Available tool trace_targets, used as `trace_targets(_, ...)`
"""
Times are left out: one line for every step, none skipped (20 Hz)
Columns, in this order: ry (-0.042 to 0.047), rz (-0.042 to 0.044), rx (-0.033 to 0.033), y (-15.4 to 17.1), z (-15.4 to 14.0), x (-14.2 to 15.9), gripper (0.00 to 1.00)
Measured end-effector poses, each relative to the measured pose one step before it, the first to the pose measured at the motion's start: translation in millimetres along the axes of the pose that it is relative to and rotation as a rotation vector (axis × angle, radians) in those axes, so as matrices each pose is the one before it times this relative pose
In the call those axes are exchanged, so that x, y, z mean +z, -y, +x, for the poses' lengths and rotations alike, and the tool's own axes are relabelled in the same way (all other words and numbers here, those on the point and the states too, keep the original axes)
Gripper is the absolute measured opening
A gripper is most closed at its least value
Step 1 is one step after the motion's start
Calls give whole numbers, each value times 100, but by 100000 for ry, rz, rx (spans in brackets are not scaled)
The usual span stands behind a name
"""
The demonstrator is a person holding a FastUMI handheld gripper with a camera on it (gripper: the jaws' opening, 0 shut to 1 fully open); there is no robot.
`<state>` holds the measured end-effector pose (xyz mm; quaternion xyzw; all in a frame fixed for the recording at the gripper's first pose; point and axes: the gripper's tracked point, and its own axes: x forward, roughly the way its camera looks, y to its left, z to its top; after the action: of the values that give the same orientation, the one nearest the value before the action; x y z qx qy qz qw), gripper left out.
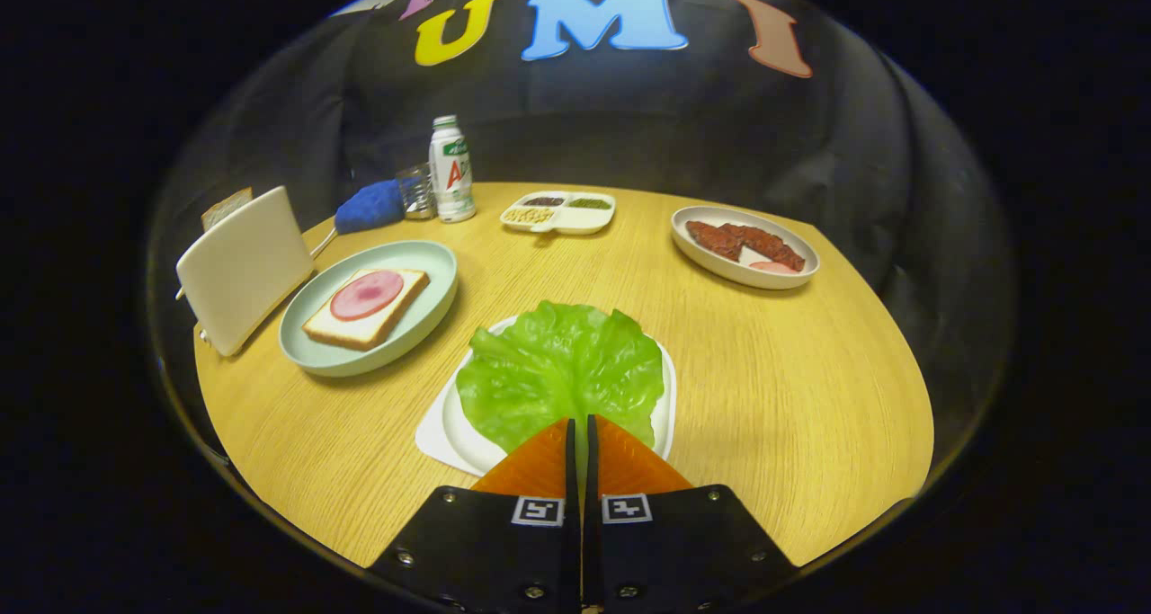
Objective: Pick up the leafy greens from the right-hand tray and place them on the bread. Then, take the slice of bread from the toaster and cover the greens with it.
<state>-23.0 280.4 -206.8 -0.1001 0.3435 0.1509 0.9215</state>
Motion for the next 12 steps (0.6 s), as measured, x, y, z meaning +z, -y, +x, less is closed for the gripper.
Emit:
trace_targets(598, 1280, 849, -58, -588, 132, 2)
trace_targets(585, 440, 1061, 49, -231, 363, 2)
trace_targets(1552, 807, 384, 141, -254, 433, 1)
trace_targets(1655, 396, 619, 43, -448, 551, 2)
trace_targets(1727, 380, 136, 23, -336, 469, 1)
trace_targets(1228, 361, 406, -36, -313, 497, 1)
trace_targets(1119, 40, 614, -158, -258, 337, 1)
trace_targets(670, -102, 490, -142, -361, 389, 1)
trace_targets(1111, 95, 750, -208, -252, 413, 1)
trace_targets(1132, 72, 841, -345, -278, 603, 1)
trace_targets(1236, -193, 812, -427, -269, 512, 1)
trace_targets(1393, -218, 943, -448, -319, 640, 1)
